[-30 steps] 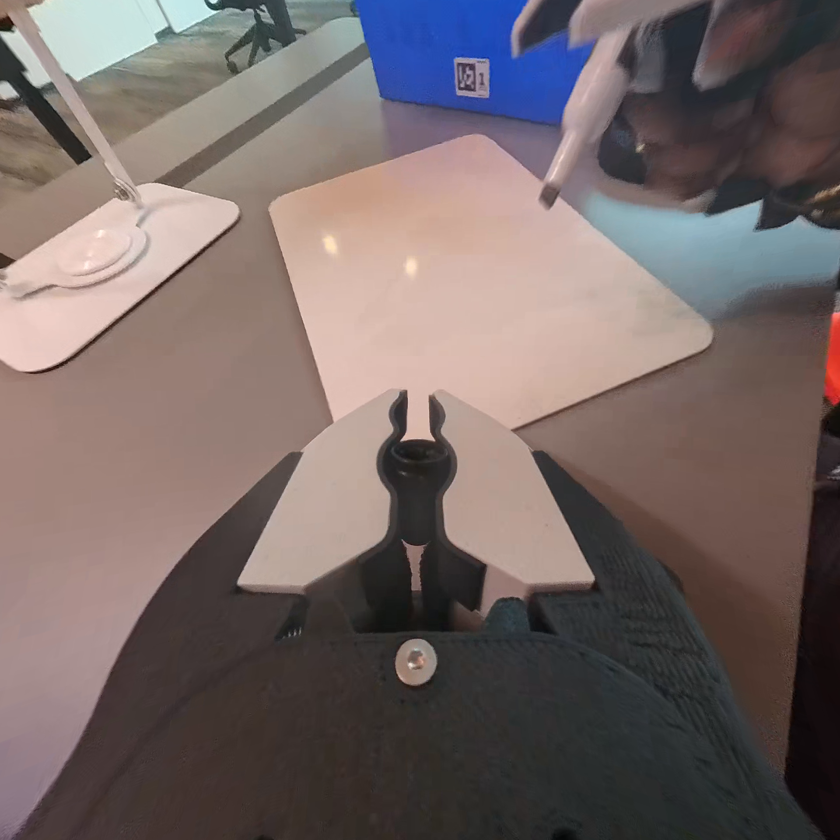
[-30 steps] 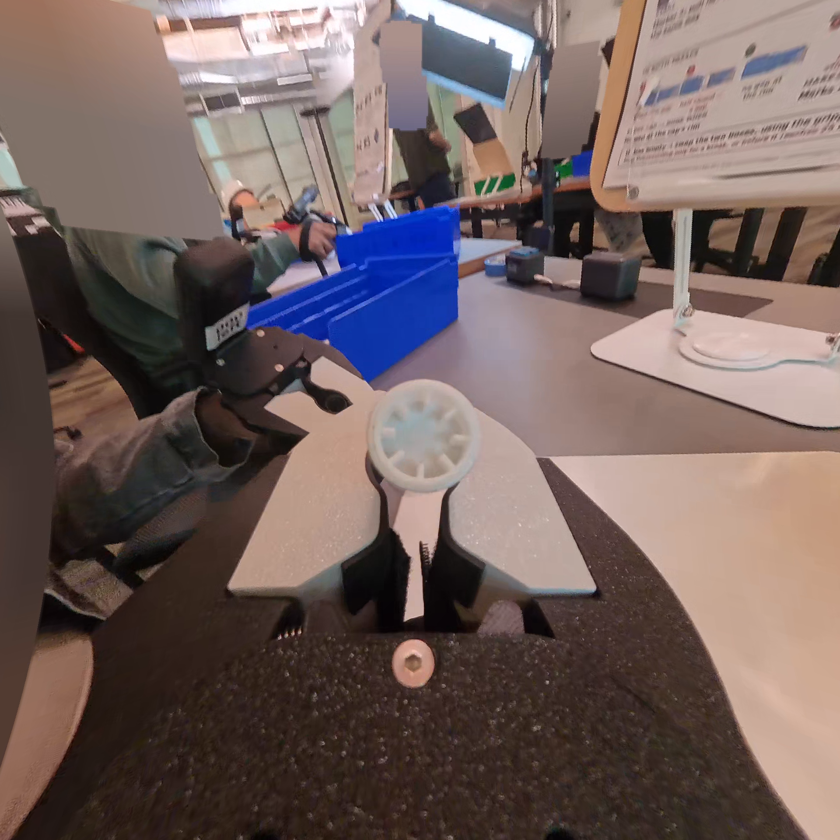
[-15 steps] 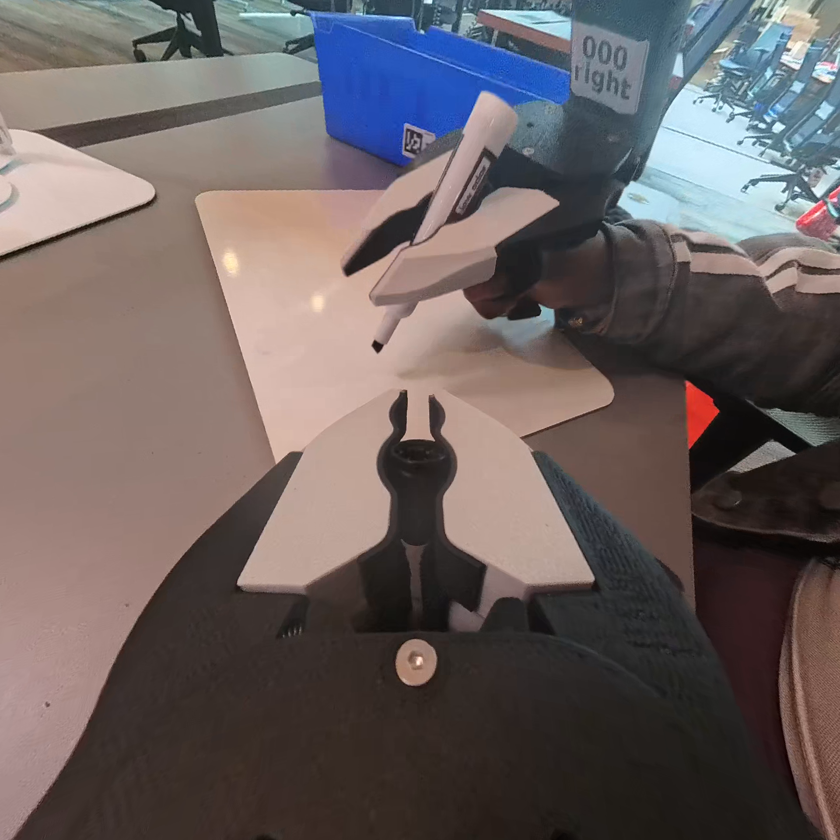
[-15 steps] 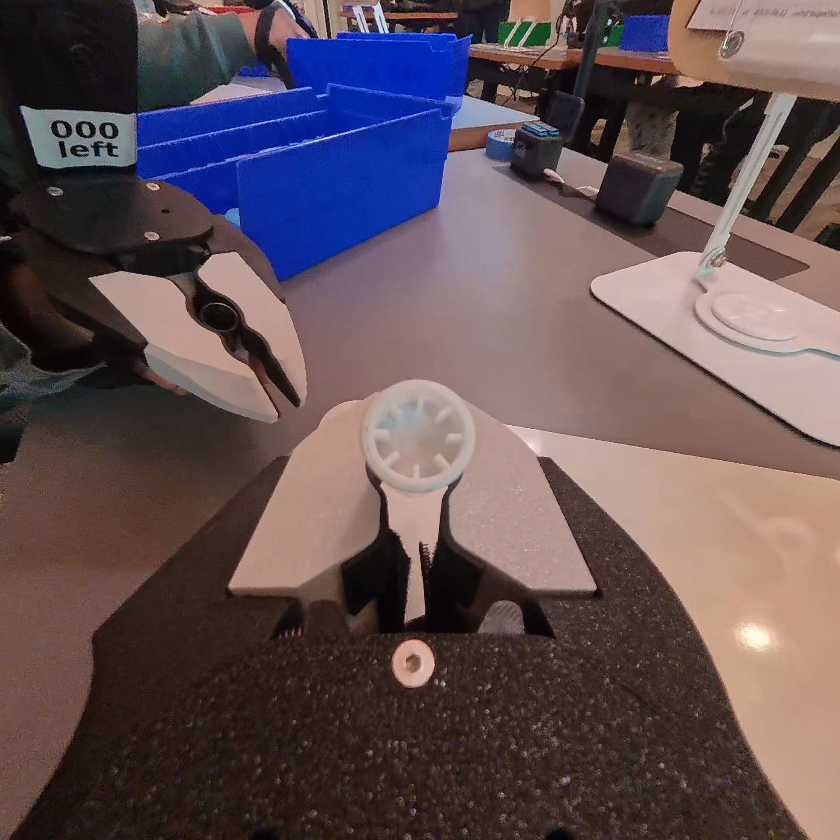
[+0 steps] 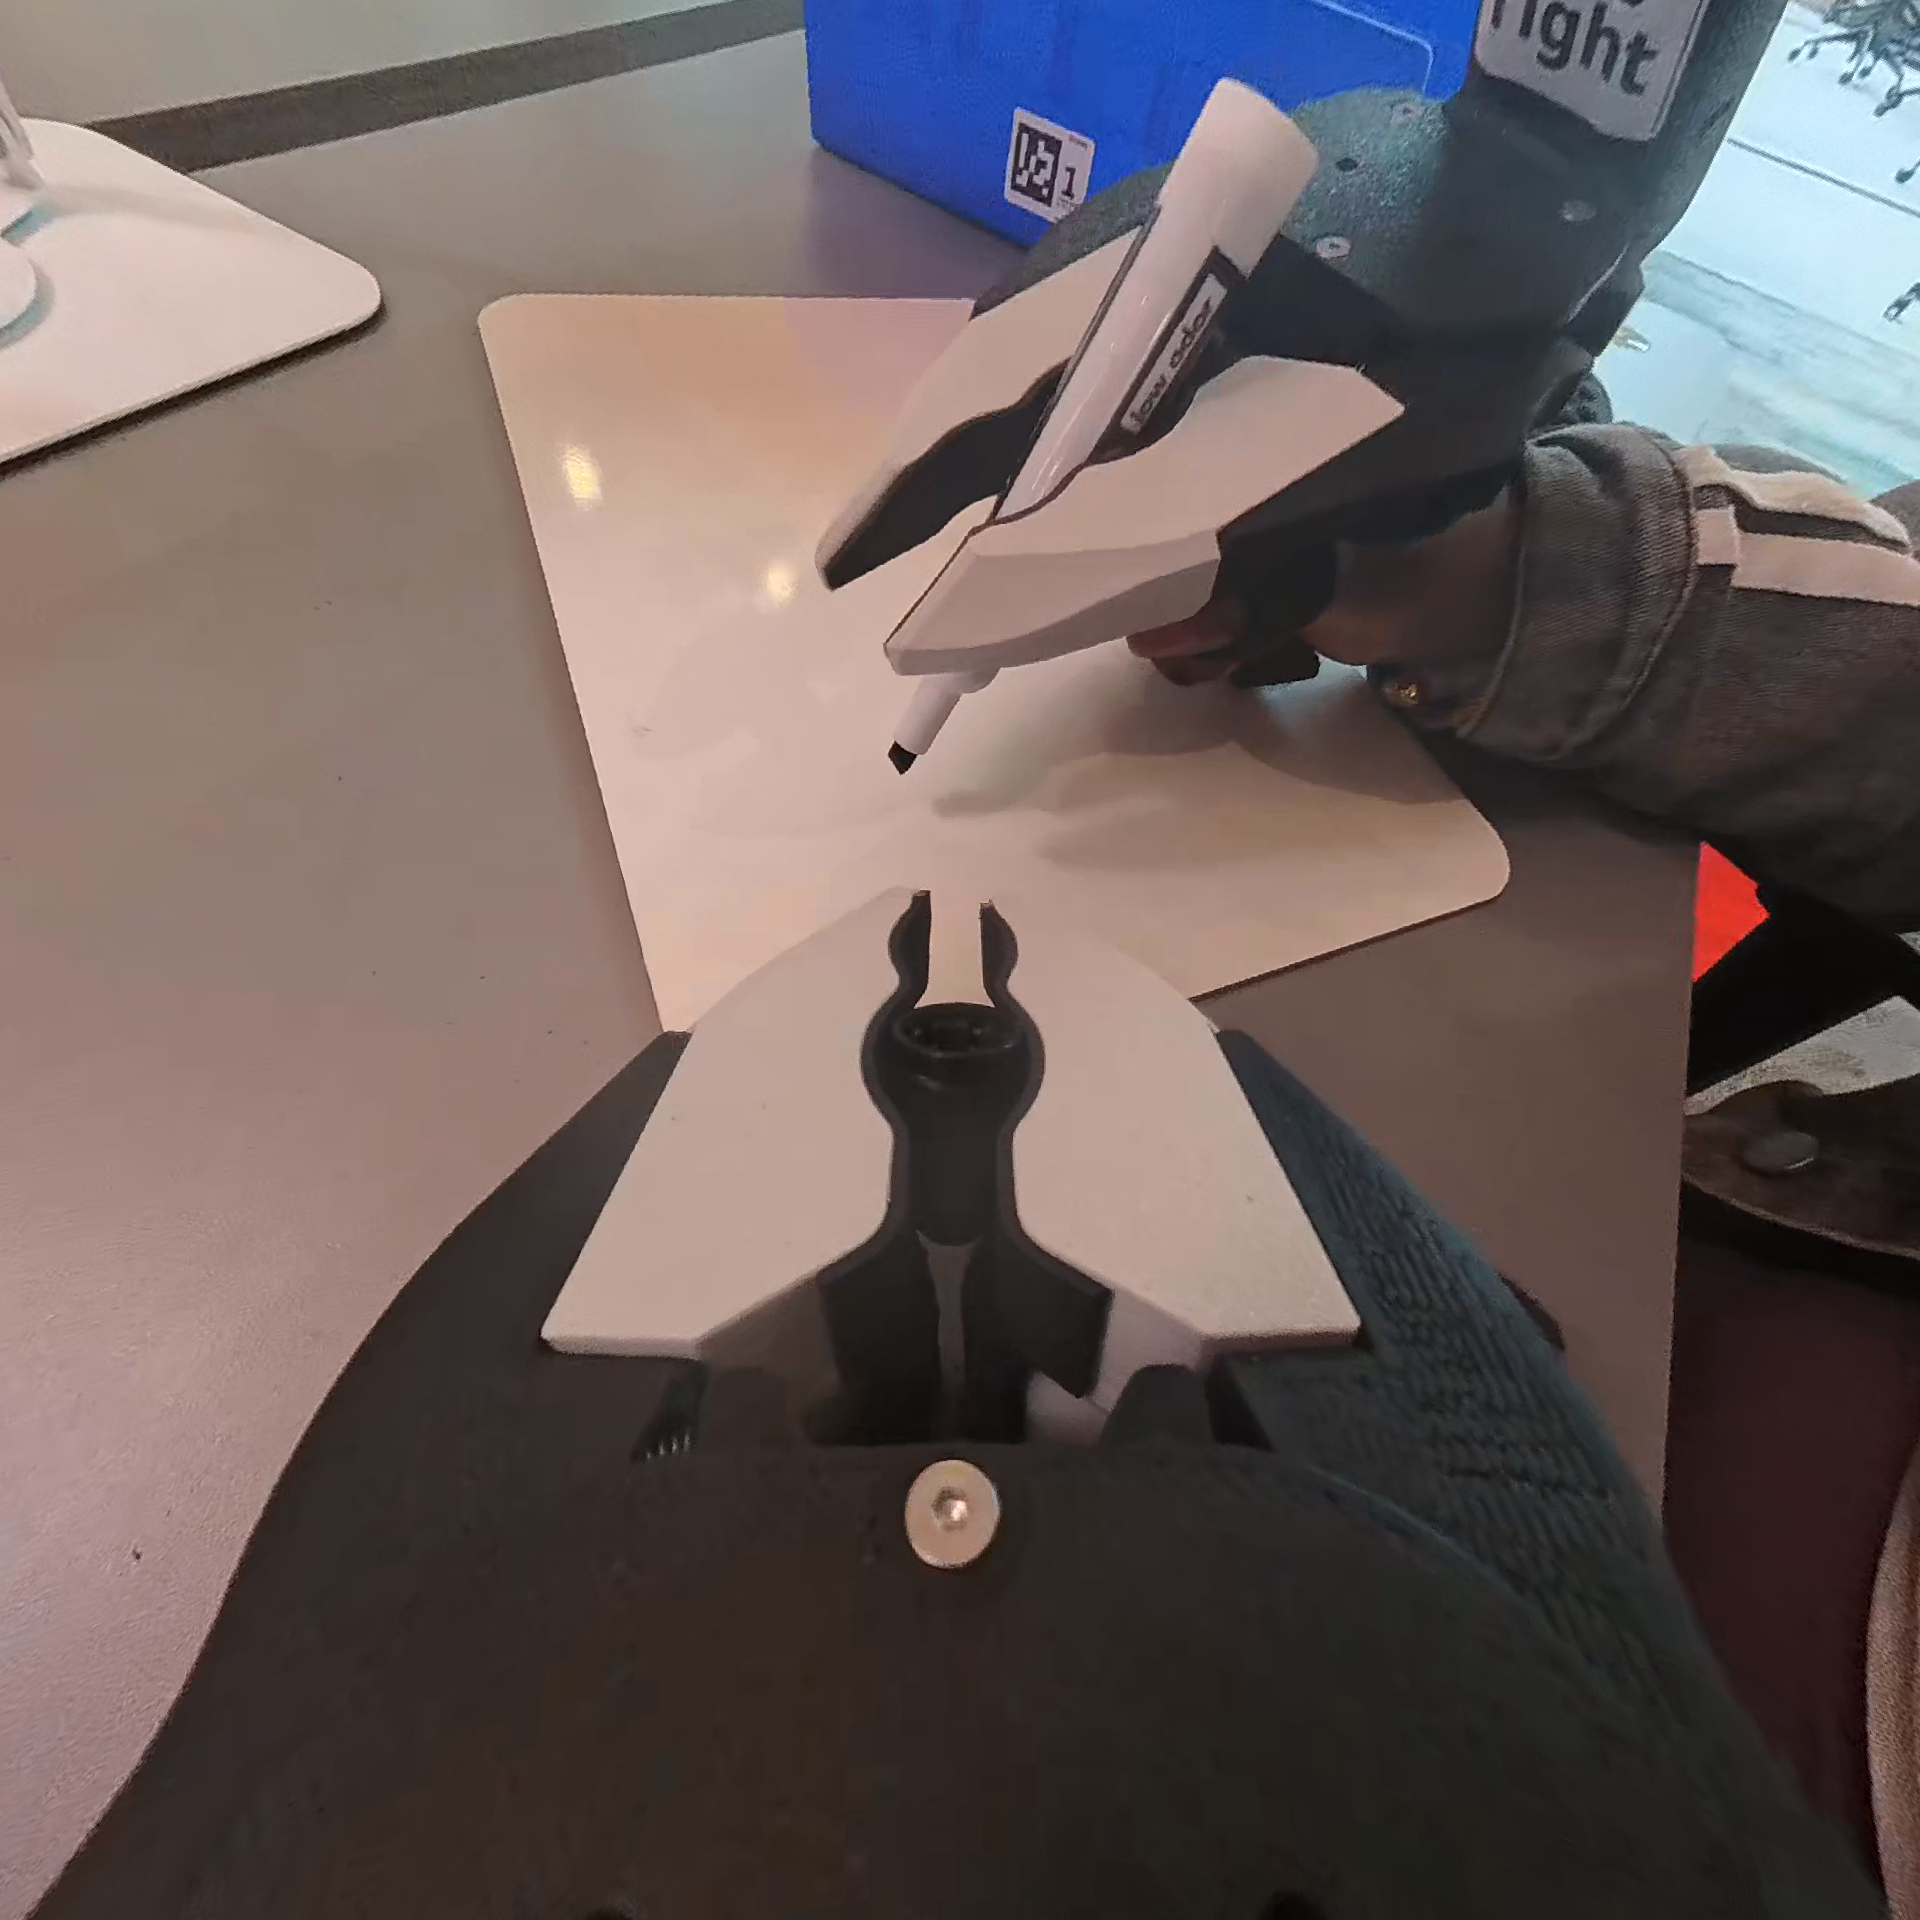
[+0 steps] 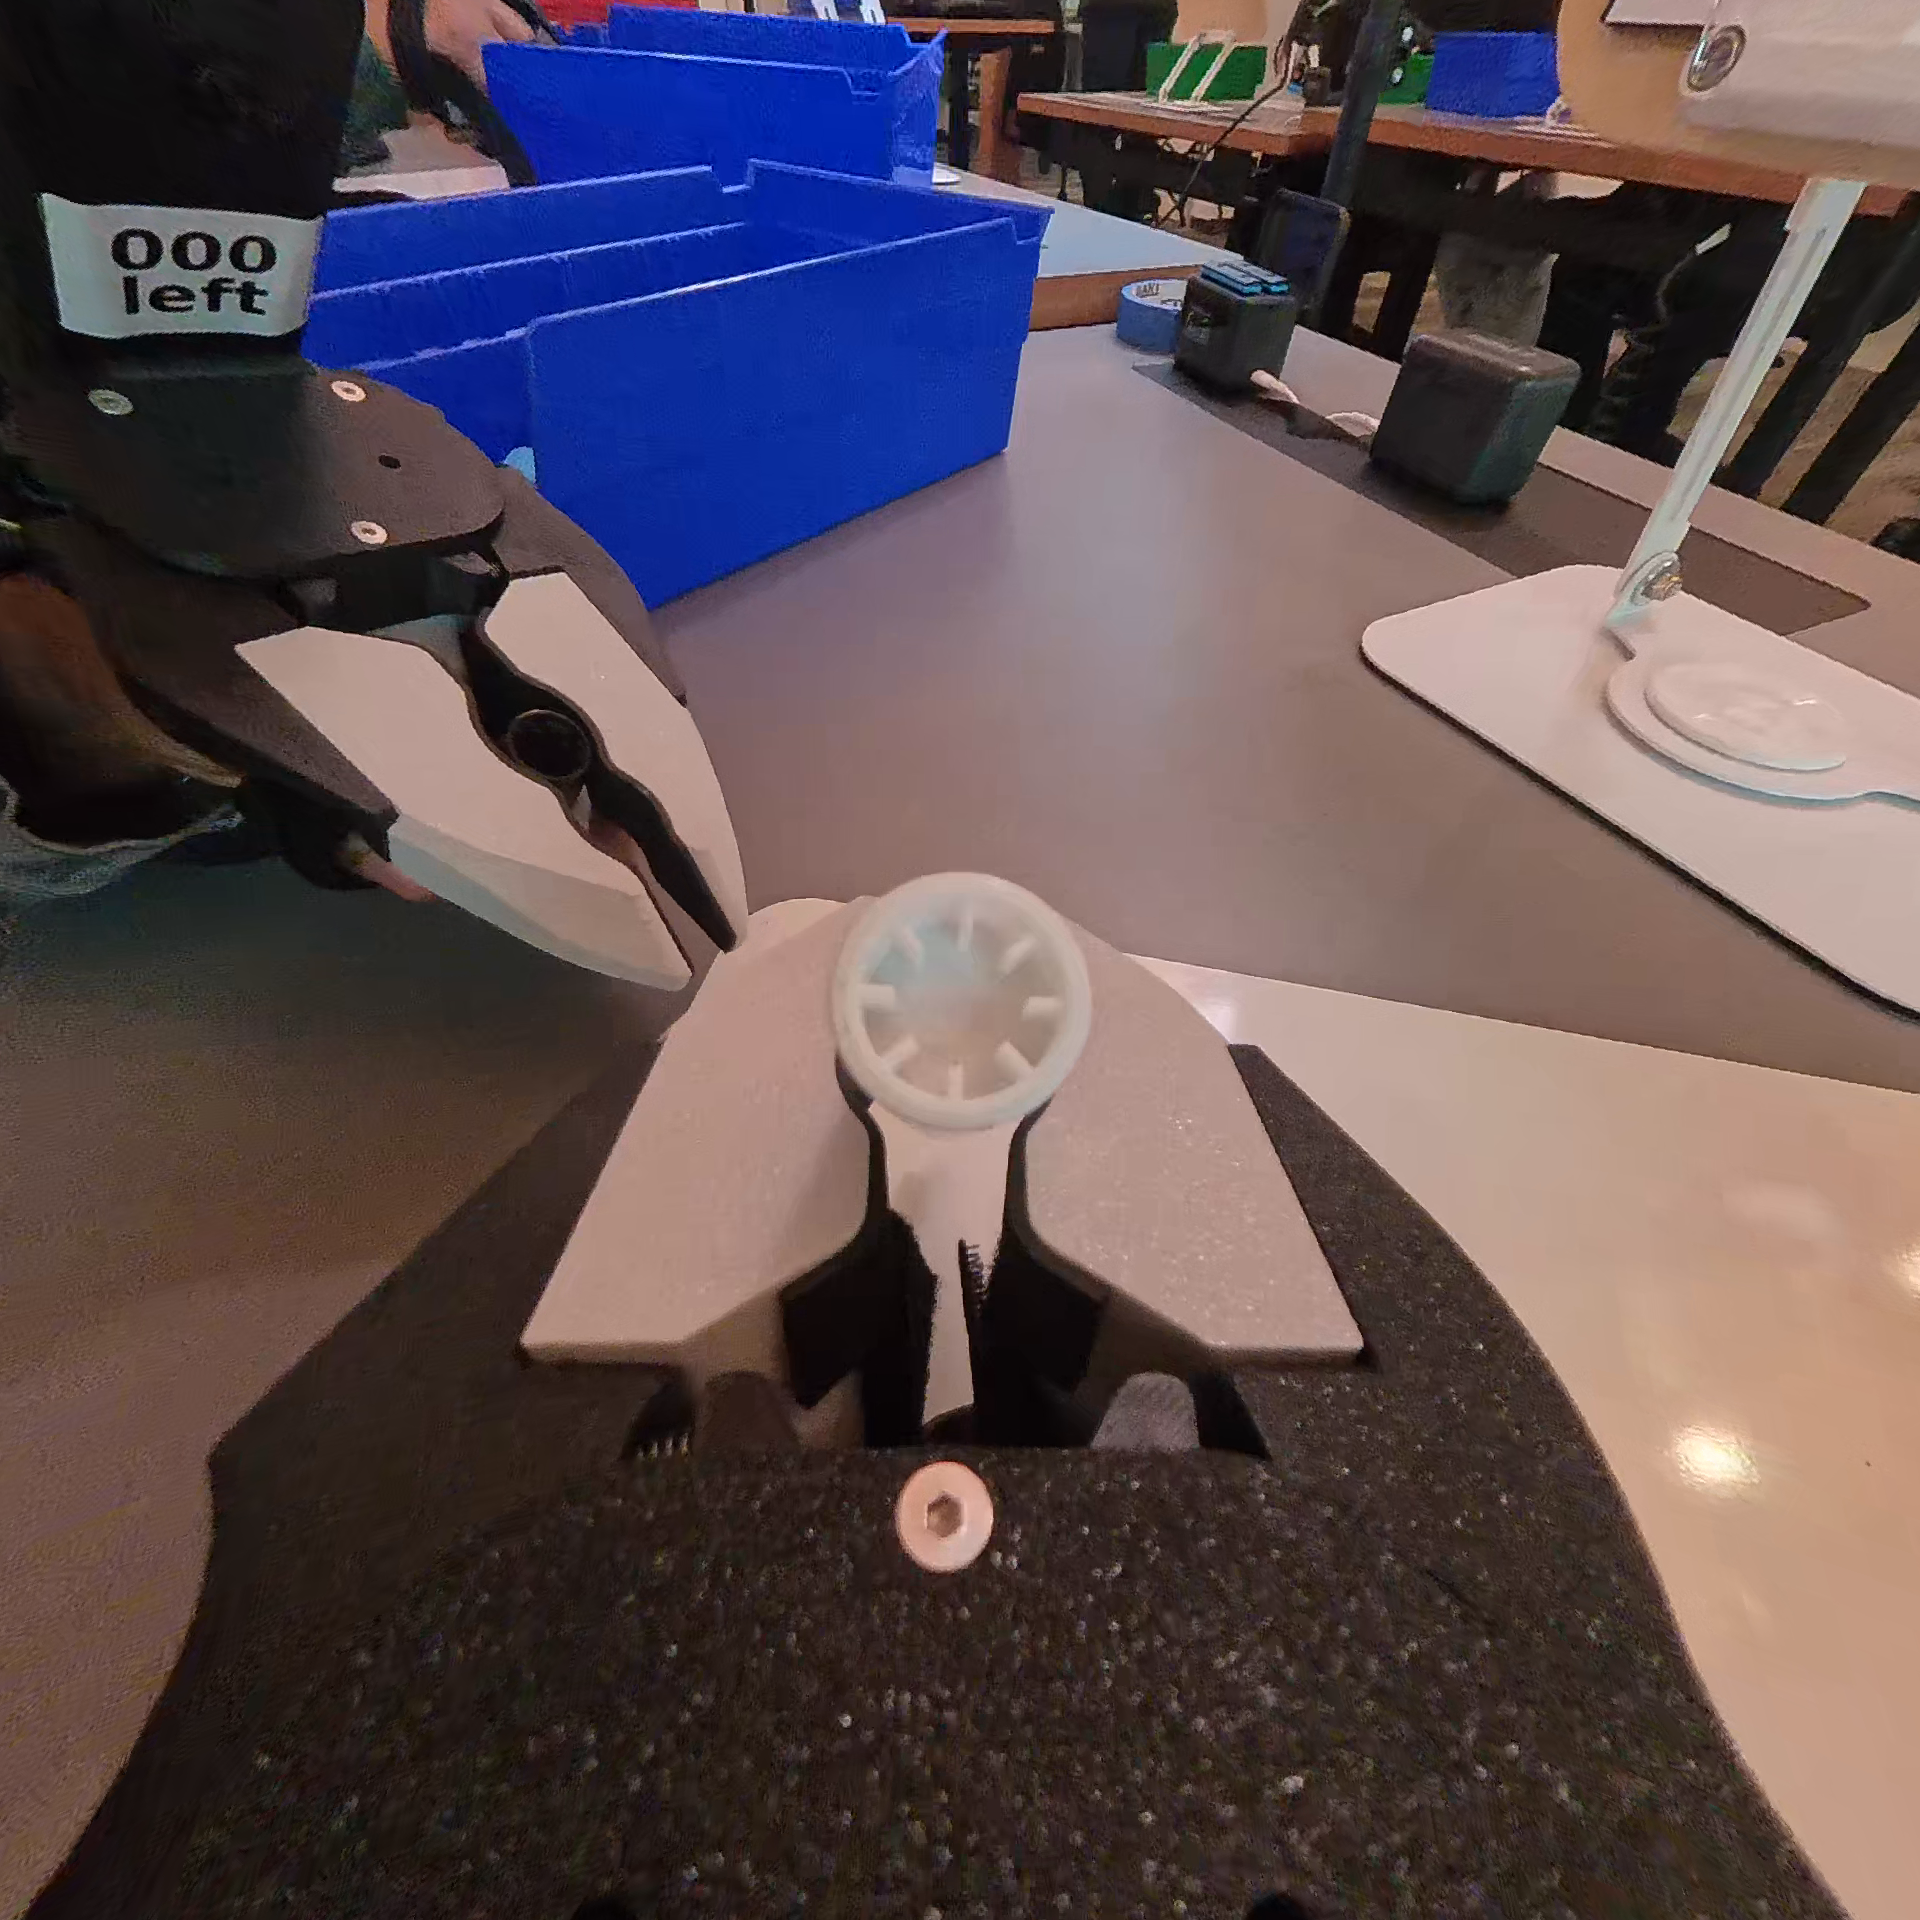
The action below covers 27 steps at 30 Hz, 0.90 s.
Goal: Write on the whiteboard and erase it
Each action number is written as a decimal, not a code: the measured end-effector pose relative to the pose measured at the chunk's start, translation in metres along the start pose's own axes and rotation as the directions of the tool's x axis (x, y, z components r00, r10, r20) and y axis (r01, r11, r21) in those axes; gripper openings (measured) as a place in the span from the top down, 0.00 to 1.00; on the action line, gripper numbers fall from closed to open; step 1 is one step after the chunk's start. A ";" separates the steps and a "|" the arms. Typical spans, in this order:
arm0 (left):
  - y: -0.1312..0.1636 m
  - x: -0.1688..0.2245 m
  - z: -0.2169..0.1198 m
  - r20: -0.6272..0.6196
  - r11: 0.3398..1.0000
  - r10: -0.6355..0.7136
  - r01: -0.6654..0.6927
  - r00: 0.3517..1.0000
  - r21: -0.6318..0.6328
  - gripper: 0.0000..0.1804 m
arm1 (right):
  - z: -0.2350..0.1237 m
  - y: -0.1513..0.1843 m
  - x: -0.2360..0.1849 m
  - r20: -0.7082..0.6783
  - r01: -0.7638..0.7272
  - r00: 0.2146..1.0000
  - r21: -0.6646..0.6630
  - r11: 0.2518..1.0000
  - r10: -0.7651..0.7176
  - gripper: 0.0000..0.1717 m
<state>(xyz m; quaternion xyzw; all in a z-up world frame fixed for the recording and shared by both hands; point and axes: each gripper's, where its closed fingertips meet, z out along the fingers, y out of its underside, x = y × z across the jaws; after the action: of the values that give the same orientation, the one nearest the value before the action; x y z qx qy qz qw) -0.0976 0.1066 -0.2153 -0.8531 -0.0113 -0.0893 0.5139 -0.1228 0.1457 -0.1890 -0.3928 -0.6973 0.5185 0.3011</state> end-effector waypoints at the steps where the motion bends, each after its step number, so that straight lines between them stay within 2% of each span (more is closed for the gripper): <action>1: 0.001 0.000 0.001 0.002 1.000 0.004 -0.004 1.000 -0.011 0.95 | 0.000 0.000 0.000 0.002 0.000 1.000 0.001 1.000 0.000 0.90; 7: 0.005 -0.005 0.004 0.034 0.999 -0.013 0.015 0.999 -0.043 0.95 | 0.004 -0.004 -0.003 0.048 -0.061 0.997 0.020 0.998 0.060 0.89; 12: 0.010 -0.005 0.008 0.051 0.996 0.009 -0.004 0.999 -0.088 0.95 | 0.017 -0.001 -0.005 0.061 -0.018 0.998 -0.028 0.999 0.019 0.89; 27: 0.007 -0.005 0.005 0.042 0.998 -0.003 0.005 0.999 -0.062 0.95 | 0.013 -0.002 -0.001 0.086 -0.105 0.991 -0.018 0.994 0.106 0.89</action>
<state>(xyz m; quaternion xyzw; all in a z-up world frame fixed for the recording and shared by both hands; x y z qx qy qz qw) -0.1011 0.1083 -0.2246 -0.8704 -0.0208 -0.0727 0.4865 -0.1338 0.1379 -0.1908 -0.4082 -0.6915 0.5454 0.2402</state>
